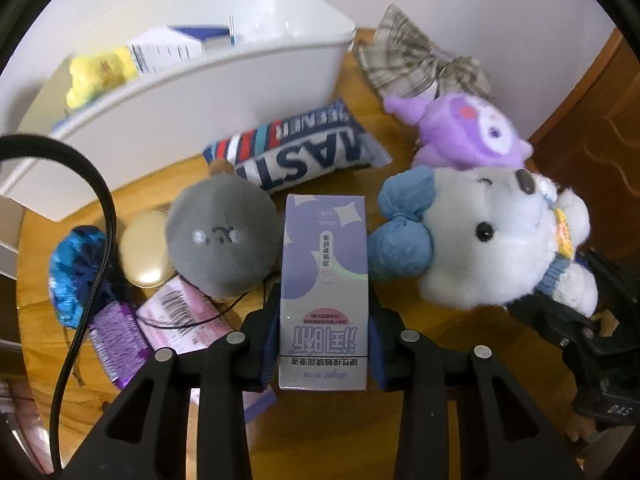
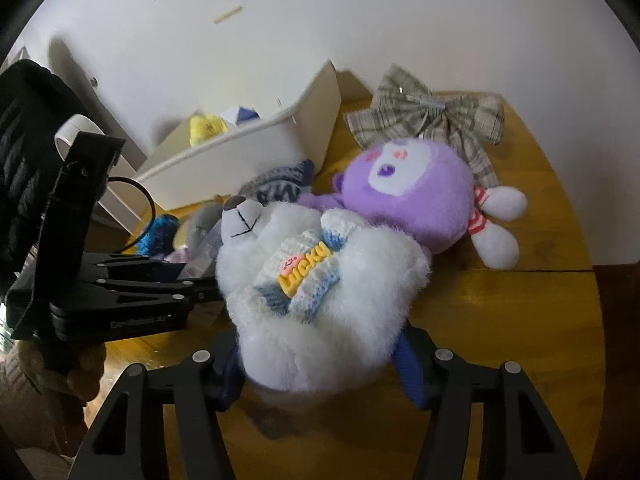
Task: Organize objects
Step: 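Lift the lavender box with the left gripper while the right gripper carries the bear to the tray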
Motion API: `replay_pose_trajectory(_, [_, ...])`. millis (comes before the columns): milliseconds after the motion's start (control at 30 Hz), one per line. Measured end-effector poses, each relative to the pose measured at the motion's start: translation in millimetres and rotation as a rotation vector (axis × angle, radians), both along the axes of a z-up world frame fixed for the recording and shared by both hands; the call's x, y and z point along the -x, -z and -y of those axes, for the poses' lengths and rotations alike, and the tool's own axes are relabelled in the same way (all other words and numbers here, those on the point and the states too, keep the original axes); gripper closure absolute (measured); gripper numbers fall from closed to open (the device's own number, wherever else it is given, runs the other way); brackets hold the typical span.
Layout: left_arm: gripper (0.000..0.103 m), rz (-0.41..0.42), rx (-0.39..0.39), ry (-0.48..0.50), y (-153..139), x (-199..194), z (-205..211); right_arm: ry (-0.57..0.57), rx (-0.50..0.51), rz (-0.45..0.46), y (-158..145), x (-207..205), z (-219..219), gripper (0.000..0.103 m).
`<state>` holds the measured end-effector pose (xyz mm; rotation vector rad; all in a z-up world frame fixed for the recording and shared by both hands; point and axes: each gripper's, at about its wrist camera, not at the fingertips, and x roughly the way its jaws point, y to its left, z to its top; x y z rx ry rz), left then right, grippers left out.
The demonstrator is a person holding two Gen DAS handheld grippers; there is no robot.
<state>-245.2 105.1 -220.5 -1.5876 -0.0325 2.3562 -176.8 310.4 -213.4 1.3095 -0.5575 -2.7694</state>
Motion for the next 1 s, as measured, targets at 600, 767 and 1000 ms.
replay_pose_trajectory(600, [0.064, -0.208, -0.028, -0.007, -101.5, -73.8, 36.9, 0.051, -0.155, -0.214, -113.7, -74.3, 57.6, 0.041])
replay_pose_trajectory(767, [0.064, -0.296, -0.016, -0.039, -133.4, -82.7, 63.4, 0.06, -0.206, -0.265, -143.9, -80.2, 76.8, 0.041])
replay_pose_trajectory(1000, [0.064, -0.393, 0.05, -0.097, -180.0, -69.3, 111.5, 0.115, -0.288, -0.311, -197.8, -56.6, 92.6, 0.041])
